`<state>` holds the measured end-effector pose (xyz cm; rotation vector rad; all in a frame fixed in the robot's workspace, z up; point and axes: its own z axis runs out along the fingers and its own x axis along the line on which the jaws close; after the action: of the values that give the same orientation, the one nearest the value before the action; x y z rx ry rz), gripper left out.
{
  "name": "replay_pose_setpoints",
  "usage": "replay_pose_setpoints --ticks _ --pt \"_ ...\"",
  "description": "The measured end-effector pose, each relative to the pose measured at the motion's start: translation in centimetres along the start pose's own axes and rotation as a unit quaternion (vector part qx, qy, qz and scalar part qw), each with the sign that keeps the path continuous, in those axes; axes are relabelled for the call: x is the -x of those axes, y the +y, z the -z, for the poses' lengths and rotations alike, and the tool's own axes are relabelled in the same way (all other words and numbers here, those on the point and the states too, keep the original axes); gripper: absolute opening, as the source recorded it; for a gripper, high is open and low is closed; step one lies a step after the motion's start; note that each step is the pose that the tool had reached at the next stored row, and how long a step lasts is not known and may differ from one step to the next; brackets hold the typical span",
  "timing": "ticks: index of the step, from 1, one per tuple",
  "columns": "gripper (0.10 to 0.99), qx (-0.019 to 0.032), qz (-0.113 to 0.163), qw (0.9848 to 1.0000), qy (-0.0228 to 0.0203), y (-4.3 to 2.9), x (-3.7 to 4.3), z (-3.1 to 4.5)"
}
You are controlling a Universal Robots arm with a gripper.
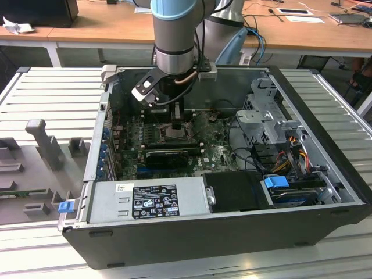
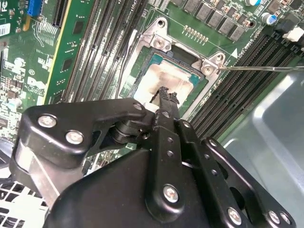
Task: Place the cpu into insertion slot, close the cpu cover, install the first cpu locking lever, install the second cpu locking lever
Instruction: 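Place the cpu into insertion slot, then close the cpu cover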
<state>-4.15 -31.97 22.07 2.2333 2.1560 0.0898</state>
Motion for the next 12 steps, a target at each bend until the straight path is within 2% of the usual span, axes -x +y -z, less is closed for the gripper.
replay_pose_setpoints --ticks 6,8,12 --pt "0.106 -0.0007 0.0 1.0 0.0001 0.19 0.01 0.23" --pt "0.106 -0.0016 0.0 1.0 0.003 0.48 0.22 0.21" --pt "0.106 -0.0017 0.0 1.0 0.0034 0.57 0.23 0.21"
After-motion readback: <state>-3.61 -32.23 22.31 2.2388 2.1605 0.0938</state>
